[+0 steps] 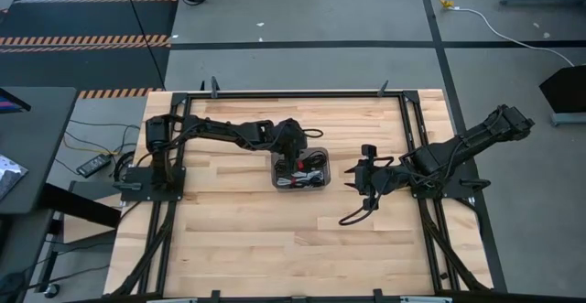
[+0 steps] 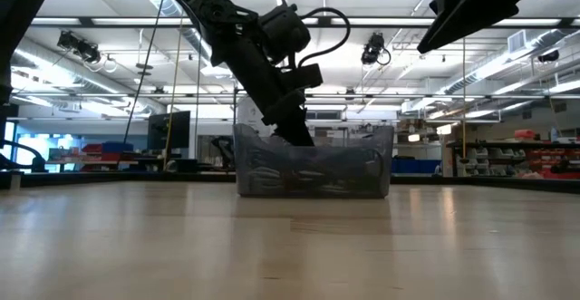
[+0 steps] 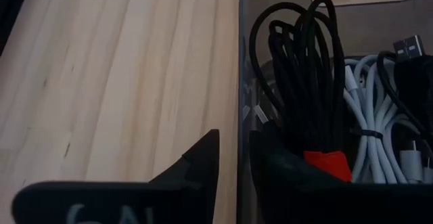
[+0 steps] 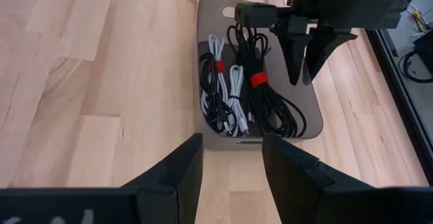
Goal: Pick and place USB-C Cables
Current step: Adjust the black bin
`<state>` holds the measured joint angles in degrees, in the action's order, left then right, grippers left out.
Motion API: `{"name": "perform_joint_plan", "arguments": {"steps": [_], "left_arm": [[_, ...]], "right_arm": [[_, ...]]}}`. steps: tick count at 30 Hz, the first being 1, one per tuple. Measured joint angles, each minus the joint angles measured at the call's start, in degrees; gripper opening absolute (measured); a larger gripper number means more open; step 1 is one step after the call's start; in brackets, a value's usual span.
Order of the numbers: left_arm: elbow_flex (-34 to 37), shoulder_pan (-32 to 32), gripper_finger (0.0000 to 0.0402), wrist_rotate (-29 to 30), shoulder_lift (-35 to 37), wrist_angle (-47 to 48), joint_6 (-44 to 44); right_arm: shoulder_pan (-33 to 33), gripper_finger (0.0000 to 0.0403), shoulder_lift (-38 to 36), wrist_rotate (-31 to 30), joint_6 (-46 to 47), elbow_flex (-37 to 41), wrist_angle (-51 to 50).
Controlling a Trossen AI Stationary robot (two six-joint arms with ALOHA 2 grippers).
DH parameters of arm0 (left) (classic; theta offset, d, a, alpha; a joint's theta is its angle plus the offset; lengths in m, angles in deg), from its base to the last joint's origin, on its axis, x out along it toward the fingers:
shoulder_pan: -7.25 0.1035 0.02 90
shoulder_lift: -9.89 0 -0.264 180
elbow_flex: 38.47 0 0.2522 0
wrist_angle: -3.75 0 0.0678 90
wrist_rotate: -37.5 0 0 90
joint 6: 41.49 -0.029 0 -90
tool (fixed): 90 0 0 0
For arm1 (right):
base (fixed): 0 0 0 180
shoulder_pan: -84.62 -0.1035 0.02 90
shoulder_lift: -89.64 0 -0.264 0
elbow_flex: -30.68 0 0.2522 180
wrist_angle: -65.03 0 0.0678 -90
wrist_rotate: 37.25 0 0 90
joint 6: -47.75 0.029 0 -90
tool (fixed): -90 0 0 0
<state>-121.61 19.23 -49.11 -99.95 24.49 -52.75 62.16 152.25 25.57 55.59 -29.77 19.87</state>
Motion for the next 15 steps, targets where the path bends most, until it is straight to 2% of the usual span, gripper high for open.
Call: {"name": "perform_joint_plan", "arguments": {"steps": [5,15], "left_arm": [[0.0,-0.9,0.0089,0.0,0.0,0.1,-3.1],[0.0,-1.3,0.0089,0.0,0.1,0.1,-3.6]], "right_arm": [[0.0,0.0159,0.0,0.1,0.0,0.0,0.0],[0.0,0.0159,0.0,0.1,0.1,0.0,0.0]]}}
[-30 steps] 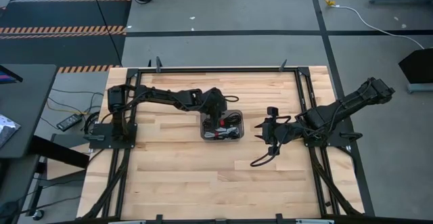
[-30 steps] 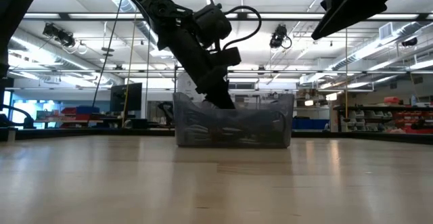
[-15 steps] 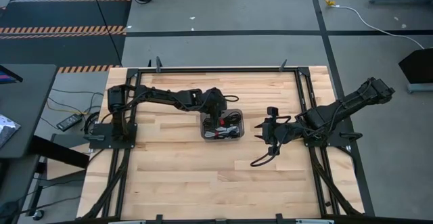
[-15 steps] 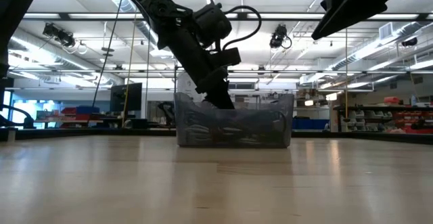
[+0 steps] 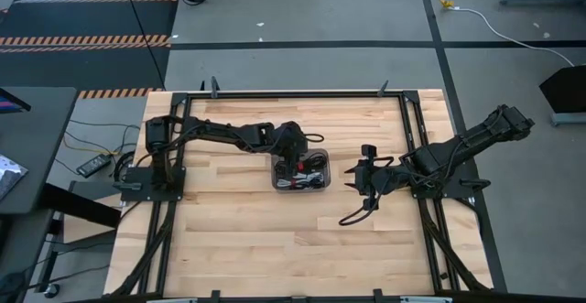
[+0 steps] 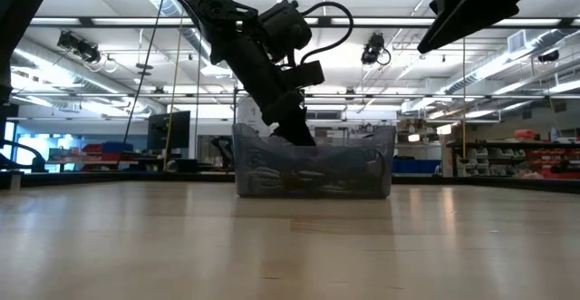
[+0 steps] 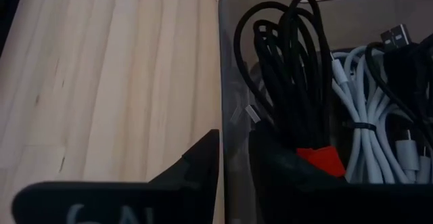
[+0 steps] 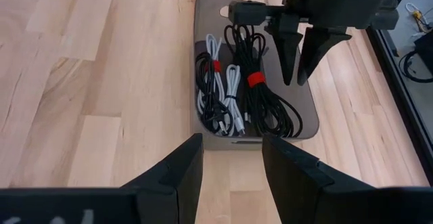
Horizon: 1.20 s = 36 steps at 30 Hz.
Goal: Pick and place USB-C Cables
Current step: Adjust the black bin
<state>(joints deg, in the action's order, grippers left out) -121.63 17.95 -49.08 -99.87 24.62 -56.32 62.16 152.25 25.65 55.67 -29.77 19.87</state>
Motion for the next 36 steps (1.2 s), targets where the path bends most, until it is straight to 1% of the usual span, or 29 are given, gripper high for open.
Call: {"name": "perform_joint_plan", "arguments": {"steps": [6,12,24,36], "left_arm": [[0.0,0.0,0.0085,0.0,0.0,0.0,-2.3],[0.0,0.2,0.0076,0.0,0.0,0.0,-2.3],[0.0,0.7,0.0074,-0.1,0.0,0.4,-2.6],[0.0,0.7,0.0051,-0.1,0.0,0.5,-3.9]], "right_arm": [[0.0,0.0159,0.0,0.0,0.0,0.0,0.0],[0.0,0.0159,0.0,0.0,0.0,0.0,0.0],[0.0,0.0159,0.0,0.0,0.0,0.0,0.0],[0.0,0.0159,0.0,0.0,0.0,0.0,0.0]]}}
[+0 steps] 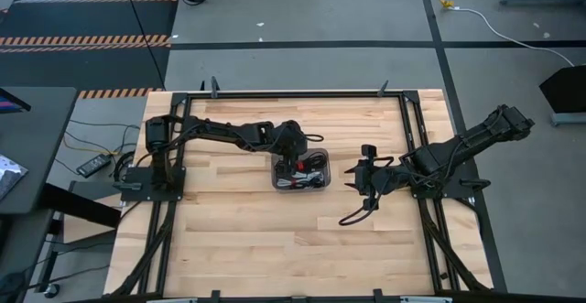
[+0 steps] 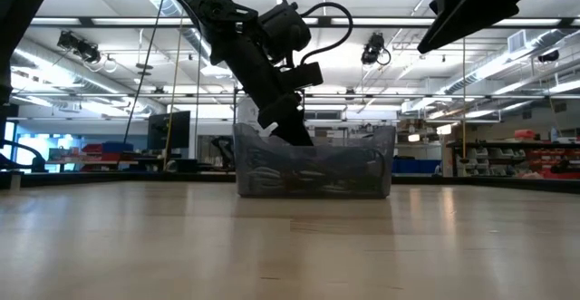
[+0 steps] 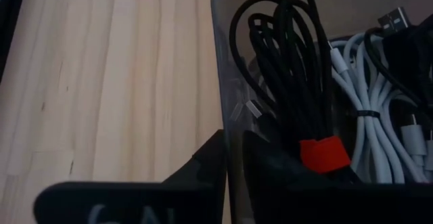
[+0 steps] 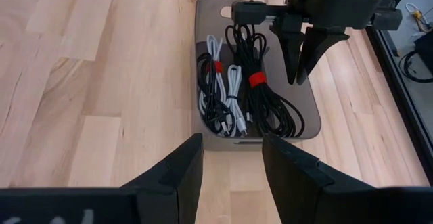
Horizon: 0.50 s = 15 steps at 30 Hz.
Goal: Pick and place USB-C Cables
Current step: Adjust the black bin
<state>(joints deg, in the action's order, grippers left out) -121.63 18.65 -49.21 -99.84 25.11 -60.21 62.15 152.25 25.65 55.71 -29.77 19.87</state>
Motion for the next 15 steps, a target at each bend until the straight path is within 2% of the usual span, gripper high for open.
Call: {"name": "perform_joint_plan", "arguments": {"steps": [15], "left_arm": [[0.0,0.0,0.005,0.0,0.1,0.7,-2.7]], "right_arm": [[0.0,0.0159,0.0,0.0,0.0,0.0,0.0]]}}
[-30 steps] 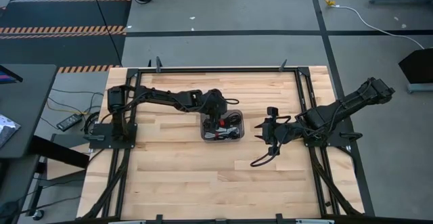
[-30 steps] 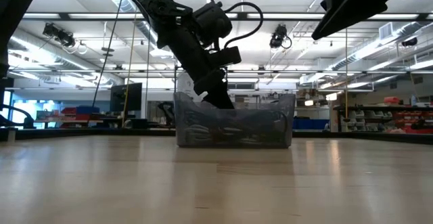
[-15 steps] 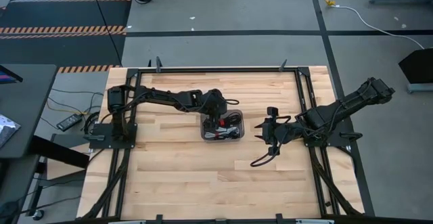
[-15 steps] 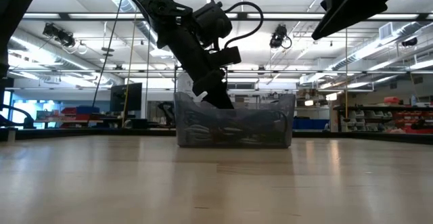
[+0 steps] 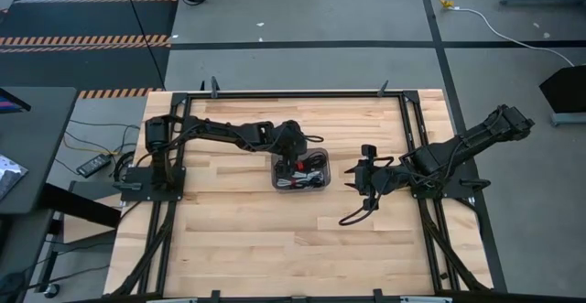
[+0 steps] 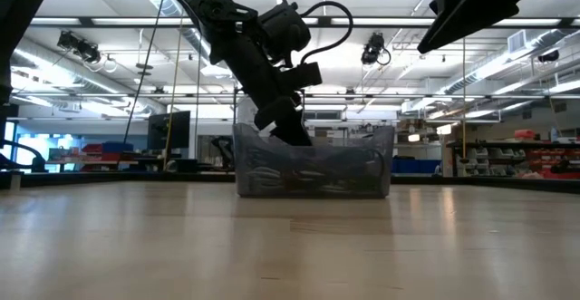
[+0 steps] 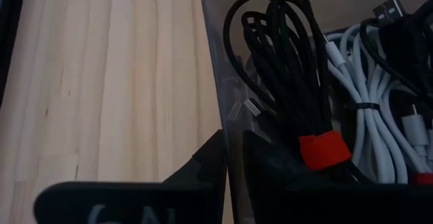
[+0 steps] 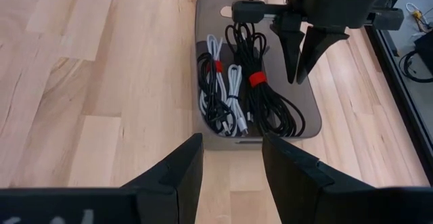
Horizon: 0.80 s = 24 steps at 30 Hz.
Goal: Pick and place USB-C Cables
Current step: Adjust the black bin
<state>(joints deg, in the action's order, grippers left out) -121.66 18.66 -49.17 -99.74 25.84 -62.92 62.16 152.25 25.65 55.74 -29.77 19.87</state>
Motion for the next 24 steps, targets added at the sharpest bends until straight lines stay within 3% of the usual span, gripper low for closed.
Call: {"name": "perform_joint_plan", "arguments": {"steps": [24], "left_arm": [[0.0,0.1,0.005,-0.6,0.0,0.1,-3.4]], "right_arm": [[0.0,0.0159,0.0,0.0,0.0,0.0,0.0]]}}
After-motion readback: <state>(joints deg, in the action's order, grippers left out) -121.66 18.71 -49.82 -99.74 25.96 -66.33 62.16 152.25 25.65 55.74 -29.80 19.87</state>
